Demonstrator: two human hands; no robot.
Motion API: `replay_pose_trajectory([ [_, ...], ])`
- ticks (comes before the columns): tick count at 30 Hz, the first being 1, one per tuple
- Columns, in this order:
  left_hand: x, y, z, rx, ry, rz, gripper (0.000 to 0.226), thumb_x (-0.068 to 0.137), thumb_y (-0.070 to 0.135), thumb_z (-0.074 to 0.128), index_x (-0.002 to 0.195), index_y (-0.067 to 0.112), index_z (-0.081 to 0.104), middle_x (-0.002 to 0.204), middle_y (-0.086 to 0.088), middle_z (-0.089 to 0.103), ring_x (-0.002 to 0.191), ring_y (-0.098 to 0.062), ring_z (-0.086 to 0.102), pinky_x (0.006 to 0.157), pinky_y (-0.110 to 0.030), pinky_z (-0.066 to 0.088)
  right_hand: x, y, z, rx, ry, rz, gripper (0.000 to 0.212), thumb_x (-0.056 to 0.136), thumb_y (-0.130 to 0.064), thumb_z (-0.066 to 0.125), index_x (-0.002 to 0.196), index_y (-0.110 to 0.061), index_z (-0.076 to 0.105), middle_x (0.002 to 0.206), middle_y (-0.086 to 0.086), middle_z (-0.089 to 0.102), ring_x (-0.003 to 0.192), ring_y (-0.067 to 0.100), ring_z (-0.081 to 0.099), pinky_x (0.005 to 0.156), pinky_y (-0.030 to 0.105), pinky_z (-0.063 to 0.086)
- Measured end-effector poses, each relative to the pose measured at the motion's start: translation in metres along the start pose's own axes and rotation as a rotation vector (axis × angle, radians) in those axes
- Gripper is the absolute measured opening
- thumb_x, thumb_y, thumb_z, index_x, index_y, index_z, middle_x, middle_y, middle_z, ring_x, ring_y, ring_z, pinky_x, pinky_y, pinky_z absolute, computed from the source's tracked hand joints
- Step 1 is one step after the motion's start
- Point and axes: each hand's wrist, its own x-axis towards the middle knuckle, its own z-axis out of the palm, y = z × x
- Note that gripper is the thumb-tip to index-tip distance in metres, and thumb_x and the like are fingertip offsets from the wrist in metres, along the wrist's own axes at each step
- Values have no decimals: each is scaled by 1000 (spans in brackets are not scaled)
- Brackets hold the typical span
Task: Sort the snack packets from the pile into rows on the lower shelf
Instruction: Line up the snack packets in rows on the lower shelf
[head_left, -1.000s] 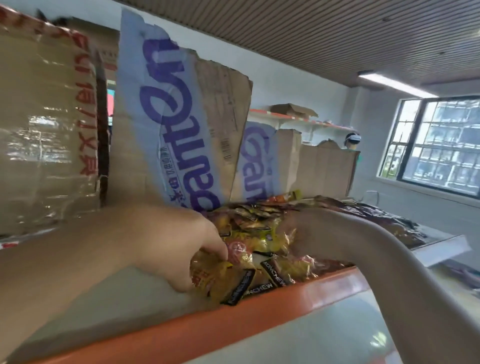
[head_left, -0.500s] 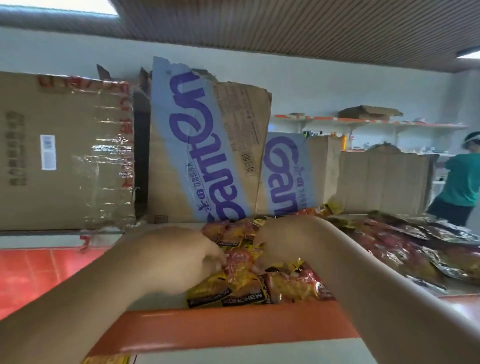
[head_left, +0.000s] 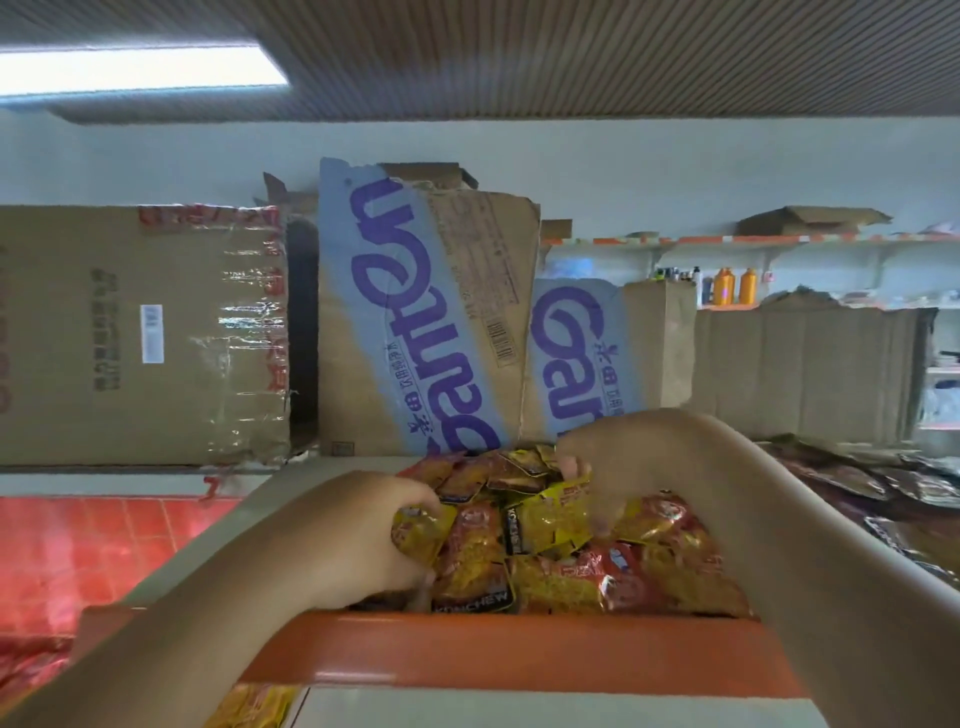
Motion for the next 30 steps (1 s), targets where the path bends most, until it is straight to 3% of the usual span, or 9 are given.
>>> replay_pose_trajectory([
  [3, 2, 2, 0, -6, 0, 14, 61, 65, 50, 81, 115, 67, 53, 107, 28, 57, 83, 2, 61, 64, -21, 52, -3, 28, 3, -17, -41, 77, 76, 81, -18, 80, 138, -52, 42, 134, -4, 49, 107, 19, 57, 84, 36, 55],
  [6, 8, 4, -2, -3, 24, 57, 63, 62, 46, 74, 117, 65, 51, 109, 28, 59, 82, 10, 60, 58, -15, 49, 3, 43, 16, 14, 72, 112, 79, 91, -2, 60, 148, -52, 39, 145, 0, 41, 105, 19, 54, 82, 30, 51],
  [9, 20, 13, -8, -44, 44, 96, 69, 67, 46, 73, 128, 65, 46, 118, 32, 53, 87, 13, 57, 62, -14, 44, 1, 49, 21, 85, 197, 134, 61, 96, -11, 51, 144, -49, 48, 144, -1, 48, 98, 16, 50, 78, 26, 41],
  [13, 42, 31, -14, -40, 11, 164, 73, 70, 45, 77, 131, 64, 43, 122, 30, 53, 97, 4, 56, 71, -21, 46, -6, 34, 21, 243, 67, 75, 46, 100, -39, 58, 141, -57, 46, 128, -8, 55, 94, 15, 61, 69, 25, 51],
  [19, 61, 43, 11, -104, -104, 220, 72, 74, 38, 78, 134, 62, 47, 98, 22, 62, 74, 10, 61, 55, -9, 44, 8, 20, 33, 243, 295, -38, 23, 94, -54, 63, 117, -54, 64, 144, -14, 43, 131, 20, 47, 105, 41, 44],
  [22, 63, 35, 20, -122, -44, 237, 75, 68, 53, 75, 134, 67, 42, 128, 27, 57, 104, 1, 60, 86, -23, 54, 15, 17, 46, 382, 344, -67, 37, 91, -54, 67, 128, -53, 61, 159, -16, 29, 141, 17, 37, 113, 43, 38],
  [24, 63, 31, 23, -111, -8, 257, 77, 66, 64, 71, 135, 67, 39, 135, 31, 53, 117, 0, 56, 98, -30, 51, 16, 16, 50, 352, 435, -9, 46, 88, -62, 66, 130, -44, 60, 142, -11, 46, 128, 16, 49, 103, 39, 46],
  [27, 62, 30, 26, -54, 70, 281, 79, 69, 73, 69, 141, 57, 42, 141, 25, 53, 127, -4, 52, 106, -32, 47, 10, 10, 44, 139, 562, 178, 53, 83, -80, 55, 101, -30, 54, 100, -8, 57, 92, 15, 60, 74, 32, 51],
  [30, 62, 30, 31, -49, 133, 249, 77, 71, 70, 72, 141, 54, 44, 135, 20, 59, 120, -7, 57, 98, -33, 52, 10, -2, 38, 79, 319, 244, 70, 77, -90, 48, 98, -24, 57, 92, -7, 60, 85, 14, 60, 75, 34, 53],
])
